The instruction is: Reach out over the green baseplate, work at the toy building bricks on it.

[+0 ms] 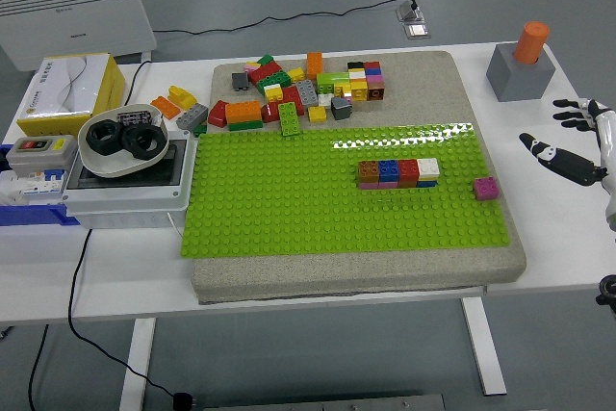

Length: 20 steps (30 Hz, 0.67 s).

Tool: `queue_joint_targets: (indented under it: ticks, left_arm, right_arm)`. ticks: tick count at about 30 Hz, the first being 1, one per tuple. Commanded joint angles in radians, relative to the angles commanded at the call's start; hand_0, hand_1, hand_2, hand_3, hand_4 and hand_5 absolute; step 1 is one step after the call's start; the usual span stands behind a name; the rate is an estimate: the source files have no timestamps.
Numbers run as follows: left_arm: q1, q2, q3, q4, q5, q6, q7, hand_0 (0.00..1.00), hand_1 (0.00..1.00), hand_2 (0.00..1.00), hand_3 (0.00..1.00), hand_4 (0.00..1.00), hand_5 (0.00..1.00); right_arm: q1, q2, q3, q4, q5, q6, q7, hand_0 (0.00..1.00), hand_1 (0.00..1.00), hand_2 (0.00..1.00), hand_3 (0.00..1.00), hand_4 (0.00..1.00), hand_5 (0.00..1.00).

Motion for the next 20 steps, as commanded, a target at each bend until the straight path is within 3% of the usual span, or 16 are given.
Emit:
queue_joint_targets:
  ticks: [10,11,16,17,20]
  left_arm:
    - [0.015,-0.007,0.008,-0.012,-0.040,-0.015,0.019,0.786,0.730,0.656,0.496,0.657,0.379]
    - [0.016,-0.007,0.008,-0.013,-0.037,-0.014,0.016,0.785,0.731,0.658,0.492,0.654,0.382]
    - [0.016,-0.009,0.002,-0.013,-0.016,-0.019,0.004,0.785,0.731,0.658,0.492,0.654,0.382]
    - [0.016,-0.009,0.001,-0.013,-0.014,-0.021,0.003,0.785,0.731,0.650,0.483,0.650,0.324]
    - [0.018,-0.009,-0.005,-0.012,-0.012,-0.025,0.001,0.785,0.731,0.650,0.483,0.650,0.324]
  right_arm:
    - [-0.018,-0.008,0.031,0.010,0.001,0.001,-0.001,0.706,0.642,0.652,0.685,0.931,0.441]
    - [-0.016,-0.009,0.032,0.010,0.001,0.001,-0.001,0.705,0.642,0.647,0.672,0.922,0.394]
    - [0.002,-0.014,0.021,0.012,-0.003,-0.001,-0.005,0.705,0.642,0.647,0.672,0.922,0.394]
    - [0.006,-0.014,0.018,0.013,-0.004,-0.001,-0.005,0.701,0.641,0.639,0.653,0.914,0.380]
    - [0.012,-0.011,0.006,0.013,-0.004,-0.002,-0.006,0.701,0.641,0.639,0.653,0.914,0.380]
